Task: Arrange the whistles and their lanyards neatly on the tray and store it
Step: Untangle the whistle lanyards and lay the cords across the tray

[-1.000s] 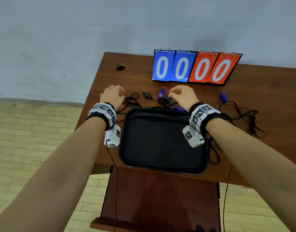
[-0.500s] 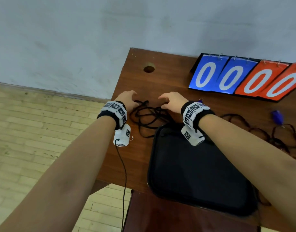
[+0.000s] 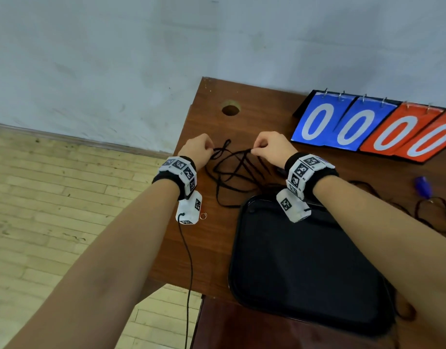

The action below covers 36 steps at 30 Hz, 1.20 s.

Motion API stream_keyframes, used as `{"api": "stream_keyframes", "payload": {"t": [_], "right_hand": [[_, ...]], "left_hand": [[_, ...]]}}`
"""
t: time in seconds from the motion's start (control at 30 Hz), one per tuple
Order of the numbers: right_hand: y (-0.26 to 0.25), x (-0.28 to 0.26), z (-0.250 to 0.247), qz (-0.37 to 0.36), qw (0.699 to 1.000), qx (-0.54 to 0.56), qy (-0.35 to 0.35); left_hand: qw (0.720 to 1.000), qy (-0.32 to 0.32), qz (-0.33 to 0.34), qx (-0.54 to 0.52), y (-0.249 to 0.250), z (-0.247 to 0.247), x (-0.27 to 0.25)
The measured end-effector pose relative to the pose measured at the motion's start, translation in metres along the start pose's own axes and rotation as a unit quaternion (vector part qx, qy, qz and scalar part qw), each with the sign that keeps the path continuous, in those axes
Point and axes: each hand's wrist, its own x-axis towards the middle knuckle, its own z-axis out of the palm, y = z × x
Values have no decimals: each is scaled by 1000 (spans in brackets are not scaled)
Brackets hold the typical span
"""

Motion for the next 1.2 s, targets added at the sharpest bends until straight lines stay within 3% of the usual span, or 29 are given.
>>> {"api": "stream_keyframes", "payload": {"t": [0.2, 0.33, 0.6, 0.8, 1.0, 1.2], "right_hand": [[-31, -27, -49, -63, 995, 67, 50], [-49, -50, -89, -102, 989, 63, 85], [-55, -120, -171, -102, 973, 117, 170], [-40, -179, -236, -94, 950, 115, 275], [5, -237, -256, -26, 960, 33, 275], [31, -290, -234, 29, 989, -28, 142]], "left_hand": [[983, -49, 132, -118, 60, -25, -22], [966, -71, 153, -197, 107, -38, -38], [965, 12, 157, -211, 187, -74, -76], [961, 47, 191, -194, 230, -95, -111], [962, 98, 174, -186, 247, -81, -149], [954, -7, 193, -229, 271, -41, -197]]}}
